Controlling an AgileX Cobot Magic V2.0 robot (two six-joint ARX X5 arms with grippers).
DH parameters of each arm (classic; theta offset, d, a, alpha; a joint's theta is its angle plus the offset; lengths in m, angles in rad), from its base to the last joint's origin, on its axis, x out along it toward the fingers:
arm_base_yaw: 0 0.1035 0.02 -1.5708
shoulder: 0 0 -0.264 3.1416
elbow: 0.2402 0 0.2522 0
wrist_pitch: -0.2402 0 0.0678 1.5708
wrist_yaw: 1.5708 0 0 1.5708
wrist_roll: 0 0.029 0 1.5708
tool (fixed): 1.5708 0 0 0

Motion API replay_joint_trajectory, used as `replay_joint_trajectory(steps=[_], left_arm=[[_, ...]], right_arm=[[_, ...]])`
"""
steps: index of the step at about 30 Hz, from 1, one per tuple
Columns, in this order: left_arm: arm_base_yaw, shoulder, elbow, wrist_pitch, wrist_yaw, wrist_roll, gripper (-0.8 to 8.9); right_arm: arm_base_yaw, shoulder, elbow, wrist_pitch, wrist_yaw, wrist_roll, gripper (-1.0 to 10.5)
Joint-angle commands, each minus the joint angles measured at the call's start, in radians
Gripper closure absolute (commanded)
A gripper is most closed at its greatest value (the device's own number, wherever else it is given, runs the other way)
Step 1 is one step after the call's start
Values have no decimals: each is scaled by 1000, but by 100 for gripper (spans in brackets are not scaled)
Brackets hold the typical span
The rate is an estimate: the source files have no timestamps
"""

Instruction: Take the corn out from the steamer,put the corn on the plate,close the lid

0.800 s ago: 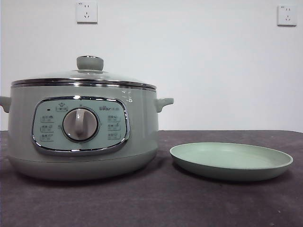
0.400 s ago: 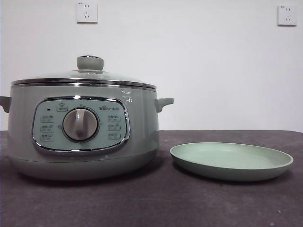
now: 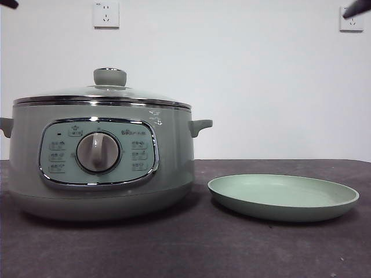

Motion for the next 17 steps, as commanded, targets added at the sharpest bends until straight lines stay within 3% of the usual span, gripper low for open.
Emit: replay_joint_trajectory(steps=[1, 7, 17], left_arm=[[-16, 28, 4, 37, 6, 6, 342], [-106, 108, 7, 138, -7, 0, 347], [-264, 311, 95, 170, -211, 13, 347]], right_arm=[[1, 4, 2, 5, -1, -15, 455], [1, 7, 2, 5, -1, -15, 455], [1, 7, 2, 4, 0, -15, 456]])
